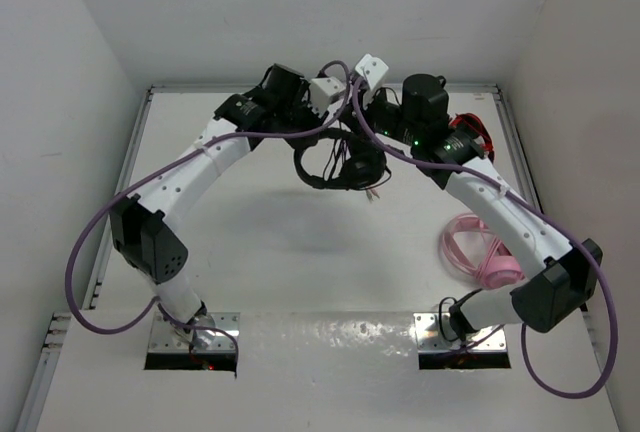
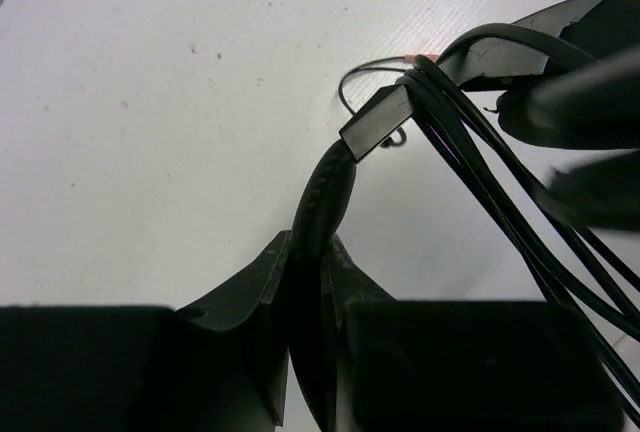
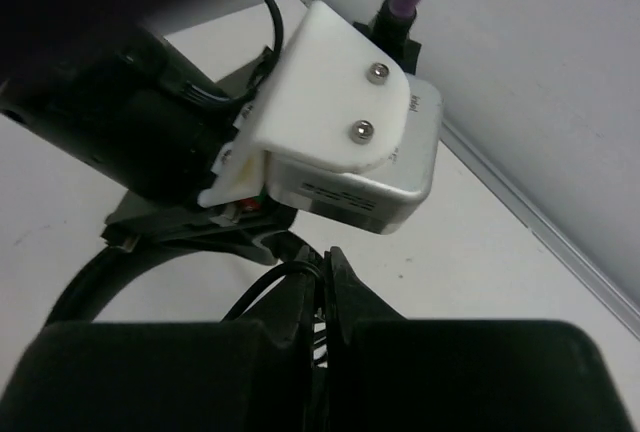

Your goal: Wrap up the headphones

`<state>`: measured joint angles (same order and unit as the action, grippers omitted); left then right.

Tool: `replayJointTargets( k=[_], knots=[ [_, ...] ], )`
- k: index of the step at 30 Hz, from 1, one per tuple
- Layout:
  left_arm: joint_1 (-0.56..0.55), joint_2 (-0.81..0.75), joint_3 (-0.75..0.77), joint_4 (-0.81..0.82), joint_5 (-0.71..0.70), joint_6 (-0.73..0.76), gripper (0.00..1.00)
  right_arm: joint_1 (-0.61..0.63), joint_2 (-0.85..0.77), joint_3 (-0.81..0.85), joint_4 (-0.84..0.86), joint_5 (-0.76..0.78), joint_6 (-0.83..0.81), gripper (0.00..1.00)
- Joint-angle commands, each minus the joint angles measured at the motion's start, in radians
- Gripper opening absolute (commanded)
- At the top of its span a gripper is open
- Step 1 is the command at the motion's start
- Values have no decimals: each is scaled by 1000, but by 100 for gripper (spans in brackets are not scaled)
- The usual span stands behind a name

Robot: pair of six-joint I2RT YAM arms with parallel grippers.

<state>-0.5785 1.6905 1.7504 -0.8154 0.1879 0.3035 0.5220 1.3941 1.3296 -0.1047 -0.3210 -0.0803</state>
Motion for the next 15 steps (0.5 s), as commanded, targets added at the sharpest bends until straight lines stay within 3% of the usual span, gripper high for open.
replayJointTargets(
  k=[1,5,10,15],
  knots=[
    [6,12,20,19,91,-44,0,30,-27,17,126,16,67,0],
    [49,31,49,25,195,-104,0,68,-27,-10,137,50,111,0],
    [66,40,61,32,127,-106,0,114,-17,-26,126,84,128,0],
    [117,44,121,9,277,-145,0,142,-10,-64,128,152,122,0]
  ],
)
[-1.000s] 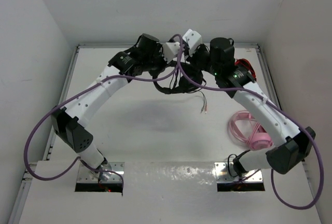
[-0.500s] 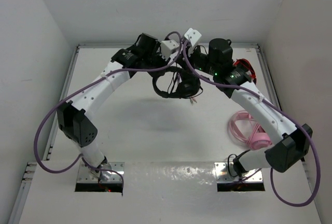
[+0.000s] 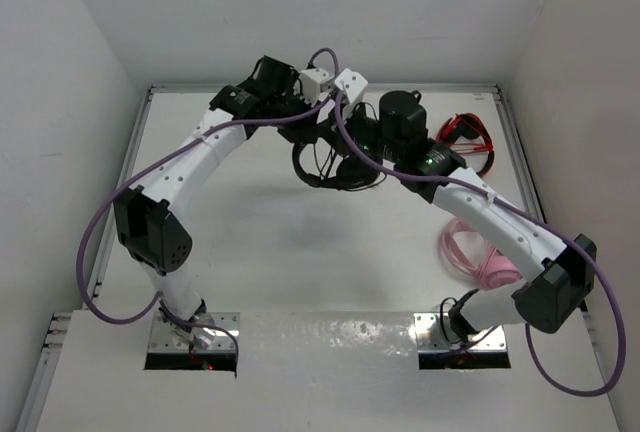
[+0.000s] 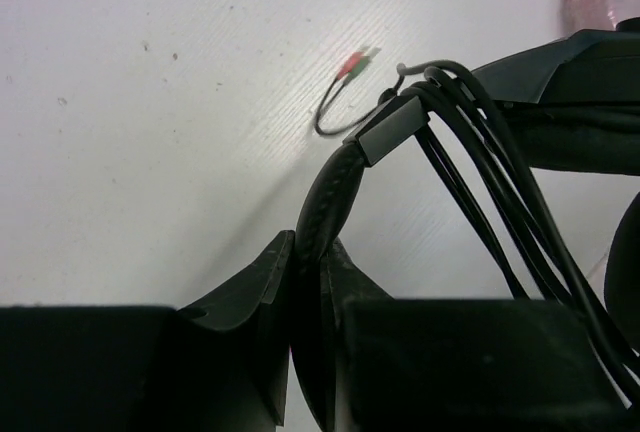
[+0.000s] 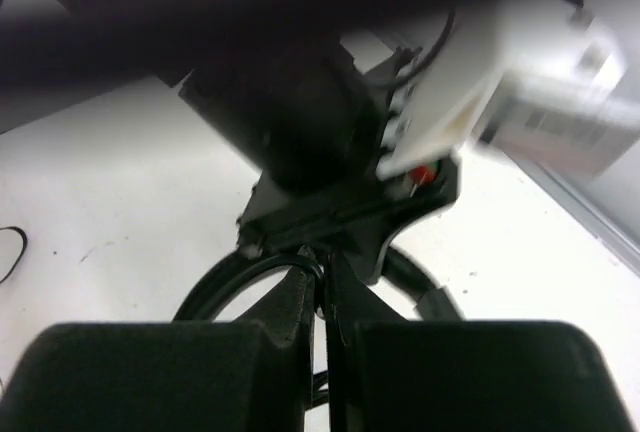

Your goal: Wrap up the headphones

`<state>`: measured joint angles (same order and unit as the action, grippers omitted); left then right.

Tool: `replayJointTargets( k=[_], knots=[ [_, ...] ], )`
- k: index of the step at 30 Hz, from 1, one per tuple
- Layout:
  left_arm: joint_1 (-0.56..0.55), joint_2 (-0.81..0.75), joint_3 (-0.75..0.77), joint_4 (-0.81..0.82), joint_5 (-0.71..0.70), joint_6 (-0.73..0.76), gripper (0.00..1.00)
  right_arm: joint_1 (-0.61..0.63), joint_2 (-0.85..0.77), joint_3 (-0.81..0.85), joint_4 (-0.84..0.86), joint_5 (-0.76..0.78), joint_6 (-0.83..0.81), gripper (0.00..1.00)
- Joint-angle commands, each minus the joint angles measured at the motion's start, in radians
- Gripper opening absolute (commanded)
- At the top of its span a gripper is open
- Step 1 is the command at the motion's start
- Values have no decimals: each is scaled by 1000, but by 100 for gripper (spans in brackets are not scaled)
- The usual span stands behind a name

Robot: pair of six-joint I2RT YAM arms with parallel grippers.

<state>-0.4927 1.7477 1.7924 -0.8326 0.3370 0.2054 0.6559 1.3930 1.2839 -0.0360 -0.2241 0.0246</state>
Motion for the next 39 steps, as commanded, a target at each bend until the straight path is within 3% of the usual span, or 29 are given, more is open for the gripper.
replayJointTargets(
  k=[1,6,10,13,18,23,25,29,30,35,39],
  knots=[
    [34,-16,84,21,144,-46,0,10,-6,-23,53,60,17,0],
    [34,-43,70,-10,206,15,0,45,17,-14,8,130,-5,0],
    [28,-71,9,-17,103,71,0,18,-5,-72,97,287,26,0],
    [10,-103,-28,-23,53,129,0,-39,32,7,32,338,64,0],
    [-66,-129,-30,-82,49,223,0,-116,179,208,-143,361,110,0],
    [-58,-131,35,-125,120,197,0,-177,208,189,-163,255,115,0],
    [-58,-132,61,-137,148,190,0,-196,227,180,-169,183,117,20],
    [-47,-105,129,-145,223,134,0,-203,268,184,-160,22,121,39],
    [-43,-99,140,-142,233,117,0,-205,276,187,-162,-3,121,52],
    [11,-76,208,-146,278,58,0,-225,278,155,-150,-107,120,57],
    [60,-65,289,-157,208,72,0,-291,239,53,-67,-182,167,58]
  ],
)
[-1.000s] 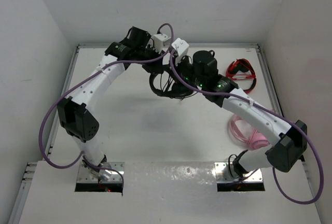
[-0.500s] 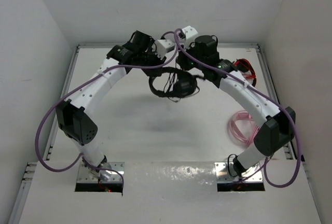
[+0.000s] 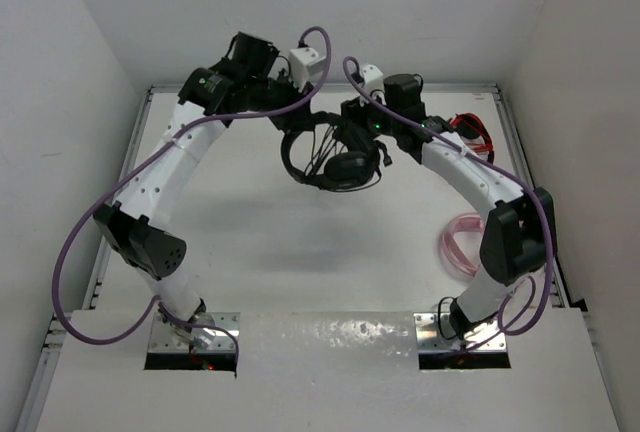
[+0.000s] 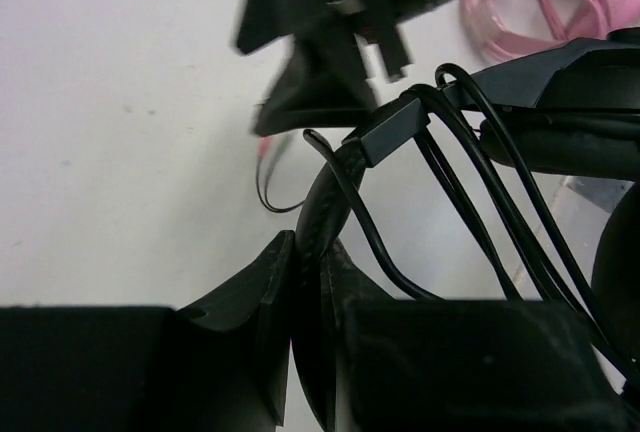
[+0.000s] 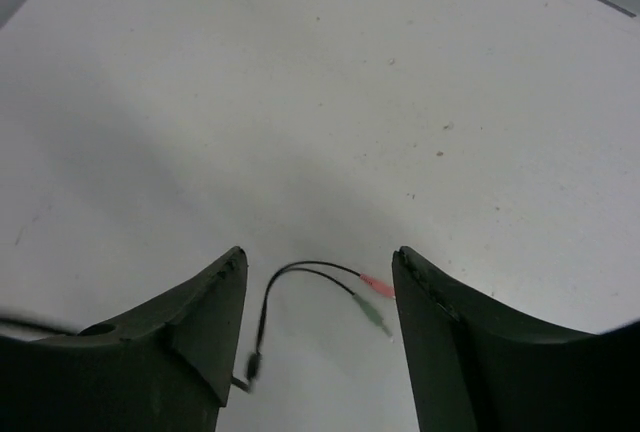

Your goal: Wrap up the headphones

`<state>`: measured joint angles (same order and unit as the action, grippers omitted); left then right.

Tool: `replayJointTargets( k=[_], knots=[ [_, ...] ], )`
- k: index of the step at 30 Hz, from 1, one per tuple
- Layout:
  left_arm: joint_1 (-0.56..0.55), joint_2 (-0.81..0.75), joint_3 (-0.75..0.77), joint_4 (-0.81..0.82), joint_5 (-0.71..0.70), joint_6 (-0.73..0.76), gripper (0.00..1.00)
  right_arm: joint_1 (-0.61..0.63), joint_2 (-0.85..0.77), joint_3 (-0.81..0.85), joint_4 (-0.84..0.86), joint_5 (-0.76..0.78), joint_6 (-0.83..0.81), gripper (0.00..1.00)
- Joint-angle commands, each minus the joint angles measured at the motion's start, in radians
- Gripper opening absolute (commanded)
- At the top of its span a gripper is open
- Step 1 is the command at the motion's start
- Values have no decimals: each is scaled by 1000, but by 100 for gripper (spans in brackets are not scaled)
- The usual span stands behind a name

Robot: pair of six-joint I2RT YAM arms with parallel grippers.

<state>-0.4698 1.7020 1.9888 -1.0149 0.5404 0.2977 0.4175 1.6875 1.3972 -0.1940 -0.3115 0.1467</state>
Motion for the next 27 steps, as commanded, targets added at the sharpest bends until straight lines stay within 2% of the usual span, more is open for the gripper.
replayJointTargets(
  k=[1,5,12,17,21,27],
  knots=[
    [37,-12,134,18,-28,-8,0,-66,-70,-116,122,-118,59,61],
    [39,-11,191,22,-111,24,0,-118,-77,-231,312,-274,103,67],
    [40,-1,260,42,-140,18,0,-120,-5,-352,554,-382,137,75],
    [39,13,281,55,-169,4,0,-85,54,-434,882,-409,326,76],
    [39,24,291,64,-181,-2,0,-45,75,-481,993,-371,389,77],
    [39,33,308,61,-184,-2,0,23,175,-434,984,-158,361,82]
  ],
)
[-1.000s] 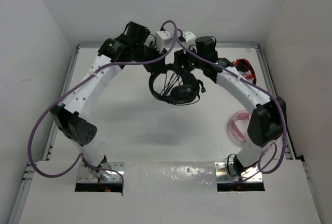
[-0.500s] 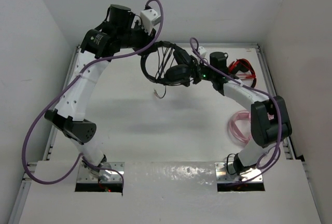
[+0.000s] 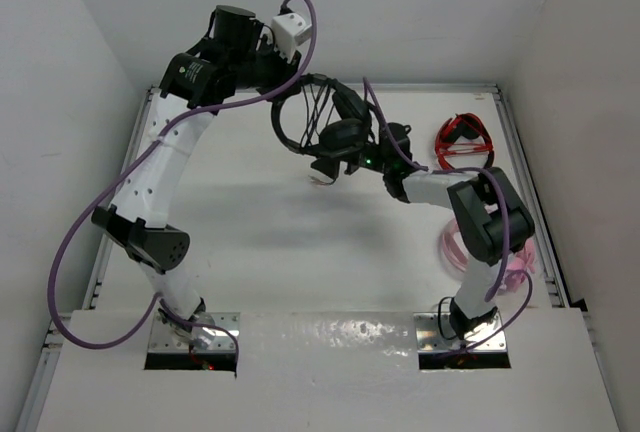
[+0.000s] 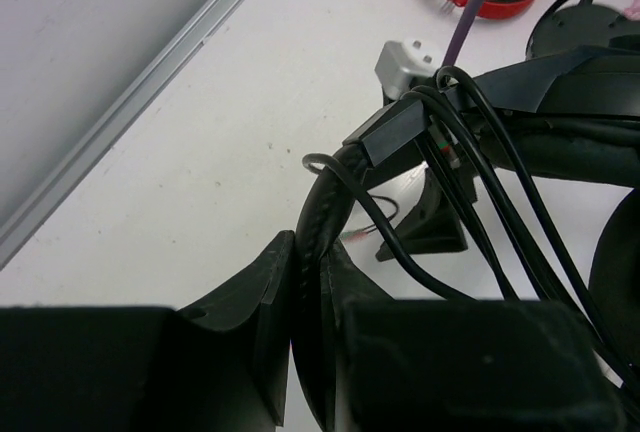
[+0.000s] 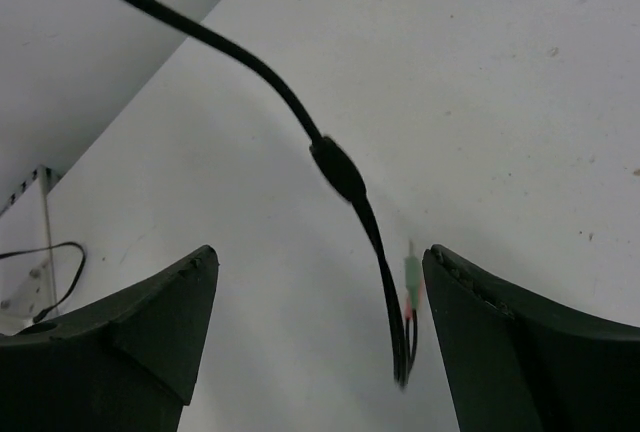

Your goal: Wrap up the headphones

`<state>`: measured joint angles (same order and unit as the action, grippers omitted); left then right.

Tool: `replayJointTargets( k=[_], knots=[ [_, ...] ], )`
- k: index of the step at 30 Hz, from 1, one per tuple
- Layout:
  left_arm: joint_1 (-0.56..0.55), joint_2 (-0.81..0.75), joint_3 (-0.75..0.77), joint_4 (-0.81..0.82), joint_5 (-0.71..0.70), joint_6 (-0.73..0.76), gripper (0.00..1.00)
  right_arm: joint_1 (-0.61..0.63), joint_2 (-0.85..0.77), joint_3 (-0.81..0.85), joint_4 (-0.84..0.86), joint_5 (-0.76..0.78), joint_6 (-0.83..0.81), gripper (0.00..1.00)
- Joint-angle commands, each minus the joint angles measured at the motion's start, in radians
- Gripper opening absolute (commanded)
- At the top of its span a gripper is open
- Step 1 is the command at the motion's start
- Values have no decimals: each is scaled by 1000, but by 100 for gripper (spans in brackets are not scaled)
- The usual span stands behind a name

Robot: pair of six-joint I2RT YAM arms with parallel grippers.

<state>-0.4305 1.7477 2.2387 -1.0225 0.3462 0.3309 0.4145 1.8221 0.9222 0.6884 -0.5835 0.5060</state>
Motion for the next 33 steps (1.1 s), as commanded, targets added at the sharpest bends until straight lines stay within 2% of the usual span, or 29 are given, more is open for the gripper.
replayJointTargets(
  k=[1,4,6,7,8,10,11,13,15,16,18,21,24,26,29,33],
  knots=[
    [1,-13,58,70,11,-36,0,29,54,58,97,149,-1,82],
    [1,-13,56,73,22,-43,0,33,101,95,65,230,-40,82],
    [1,-11,58,75,28,-50,0,43,132,136,-9,263,-82,75],
    [-1,-11,58,75,30,-52,0,44,140,147,-33,270,-83,63],
    [-1,-13,58,81,28,-59,0,44,154,155,-62,274,-72,35],
    [2,-10,61,94,2,-76,0,44,157,146,-66,274,-21,9],
    [6,-8,62,99,-15,-84,0,44,149,130,-60,280,35,0],
    [18,-7,65,102,-22,-95,0,35,128,45,17,318,92,0],
    [19,-7,47,85,-58,-46,0,4,91,-82,133,343,224,0],
    [19,-14,30,73,-94,-11,0,-40,80,-117,260,358,318,0],
    [19,-17,-3,53,-125,20,0,-89,42,-178,325,378,377,0],
    [19,-24,-16,16,-128,51,0,-187,-16,-175,269,427,350,0],
    [21,-42,-14,42,-49,24,0,-213,-30,-111,87,439,258,0],
    [21,-45,-2,61,13,-30,0,-212,-24,-68,44,389,204,0],
    [32,-36,9,73,83,-95,0,-218,-23,-80,51,393,201,0],
    [32,-43,-43,68,59,-84,0,-264,-40,-117,83,447,244,0]
  ],
)
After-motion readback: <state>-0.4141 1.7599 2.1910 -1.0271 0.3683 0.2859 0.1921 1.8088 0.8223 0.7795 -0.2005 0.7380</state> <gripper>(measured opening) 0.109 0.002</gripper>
